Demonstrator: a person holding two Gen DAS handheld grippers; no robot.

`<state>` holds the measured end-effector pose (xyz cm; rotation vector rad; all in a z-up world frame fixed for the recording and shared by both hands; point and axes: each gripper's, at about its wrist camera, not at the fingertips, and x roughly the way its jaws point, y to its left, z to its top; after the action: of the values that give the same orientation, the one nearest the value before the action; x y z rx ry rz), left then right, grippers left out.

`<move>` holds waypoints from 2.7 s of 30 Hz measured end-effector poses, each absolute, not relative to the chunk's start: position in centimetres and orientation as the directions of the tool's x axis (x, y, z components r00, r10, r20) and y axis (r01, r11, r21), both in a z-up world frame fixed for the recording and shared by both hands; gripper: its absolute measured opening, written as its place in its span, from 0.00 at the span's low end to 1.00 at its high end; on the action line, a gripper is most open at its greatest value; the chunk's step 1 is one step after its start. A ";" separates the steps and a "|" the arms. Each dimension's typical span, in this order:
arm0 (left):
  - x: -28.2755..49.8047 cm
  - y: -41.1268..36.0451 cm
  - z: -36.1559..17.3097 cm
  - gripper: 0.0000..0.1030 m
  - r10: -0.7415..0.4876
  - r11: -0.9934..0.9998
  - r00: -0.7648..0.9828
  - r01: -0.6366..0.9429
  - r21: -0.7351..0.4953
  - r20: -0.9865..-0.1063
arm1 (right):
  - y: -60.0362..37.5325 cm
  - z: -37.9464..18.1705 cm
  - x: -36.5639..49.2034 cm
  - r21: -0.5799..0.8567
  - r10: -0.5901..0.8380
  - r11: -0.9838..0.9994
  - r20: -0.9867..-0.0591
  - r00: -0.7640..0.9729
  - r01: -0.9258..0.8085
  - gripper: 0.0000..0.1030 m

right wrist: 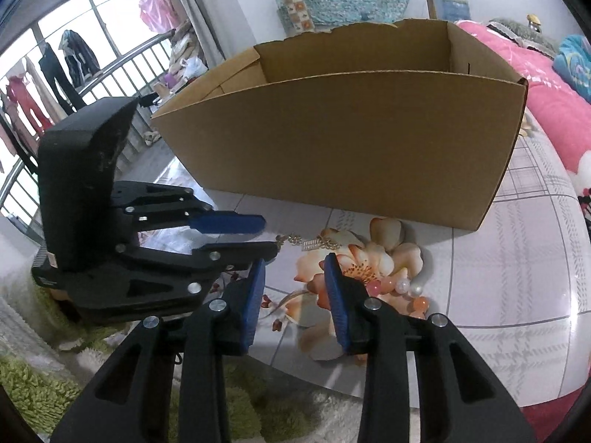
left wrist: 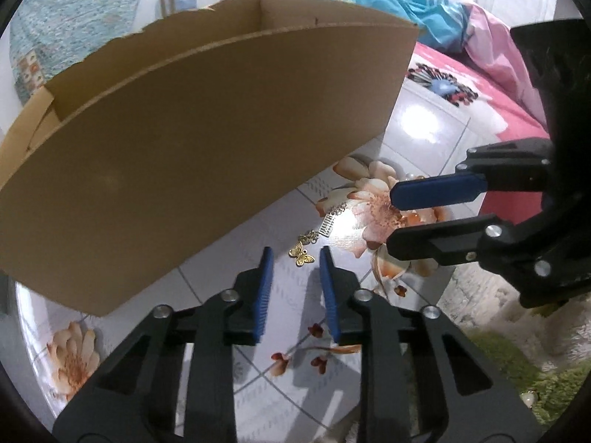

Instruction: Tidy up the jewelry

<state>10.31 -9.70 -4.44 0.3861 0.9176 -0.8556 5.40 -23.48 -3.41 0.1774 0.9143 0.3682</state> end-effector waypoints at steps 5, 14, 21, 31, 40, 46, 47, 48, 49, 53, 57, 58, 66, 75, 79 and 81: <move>10.5 -10.1 -4.6 0.15 -0.470 0.587 0.318 0.809 -0.022 -0.823 | -23.6 -3.5 5.5 0.307 0.387 0.922 -0.737 0.554 -0.235 0.32; 10.5 -10.7 -4.3 0.15 -0.458 0.561 0.306 0.828 -0.004 -0.835 | -23.6 -3.5 5.5 0.309 0.387 0.922 -0.736 0.555 -0.232 0.32; 10.4 -11.3 -4.4 0.15 -0.432 0.598 0.307 0.802 -0.014 -0.848 | -23.7 -3.4 5.2 0.310 0.387 0.922 -0.734 0.558 -0.231 0.32; 10.0 -11.5 -4.4 0.07 -0.402 0.640 0.328 0.769 -0.005 -0.855 | -23.9 -3.1 4.9 0.307 0.382 0.924 -0.729 0.567 -0.228 0.32; 10.2 -10.1 -4.0 0.07 -0.406 0.674 0.344 0.739 -0.023 -0.847 | -23.9 -2.9 4.6 0.302 0.382 0.924 -0.726 0.571 -0.233 0.32; 11.4 -7.8 -3.1 0.07 -0.398 0.733 0.381 0.679 -0.040 -0.835 | -22.3 -3.0 5.5 0.270 0.390 0.919 -0.728 0.564 -0.286 0.26; 11.5 -7.5 -3.0 0.07 -0.396 0.742 0.387 0.669 -0.042 -0.833 | -22.0 -3.0 5.7 0.264 0.390 0.919 -0.728 0.564 -0.294 0.26; 11.7 -7.1 -2.8 0.07 -0.393 0.752 0.393 0.658 -0.044 -0.831 | -21.7 -3.0 5.9 0.258 0.391 0.917 -0.730 0.561 -0.303 0.25; 11.9 -6.9 -2.7 0.07 -0.392 0.757 0.398 0.651 -0.046 -0.829 | -21.4 -3.1 6.1 0.253 0.392 0.916 -0.731 0.559 -0.311 0.24; 12.1 -6.1 -2.6 0.07 -0.391 0.770 0.409 0.636 -0.049 -0.824 | -20.6 -3.2 6.7 0.246 0.392 0.914 -0.738 0.550 -0.322 0.23; 12.5 -5.7 -2.8 0.07 -0.388 0.779 0.406 0.624 -0.059 -0.828 | -20.5 -3.0 6.6 0.223 0.378 0.919 -0.737 0.560 -0.326 0.23; 12.5 -5.8 -2.9 0.07 -0.387 0.781 0.406 0.621 -0.060 -0.828 | -20.6 -2.9 6.6 0.226 0.379 0.919 -0.736 0.561 -0.324 0.23; 12.4 -5.7 -2.7 0.07 -0.378 0.789 0.414 0.611 -0.055 -0.828 | -20.7 -3.1 6.5 0.233 0.383 0.918 -0.733 0.562 -0.322 0.23; 12.4 -5.4 -2.6 0.07 -0.378 0.790 0.416 0.610 -0.053 -0.827 | -20.8 -3.0 6.3 0.237 0.386 0.917 -0.728 0.566 -0.321 0.23; 12.4 -5.4 -2.6 0.07 -0.378 0.790 0.416 0.611 -0.054 -0.827 | -20.8 -3.0 6.4 0.237 0.386 0.917 -0.729 0.565 -0.321 0.23; 12.4 -5.4 -2.6 0.07 -0.377 0.790 0.417 0.611 -0.053 -0.827 | -20.8 -3.0 6.4 0.239 0.388 0.916 -0.728 0.565 -0.321 0.23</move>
<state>12.40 -5.35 -2.60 0.2745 0.9563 -0.6299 6.36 -20.78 -3.02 0.0820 0.8761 0.4176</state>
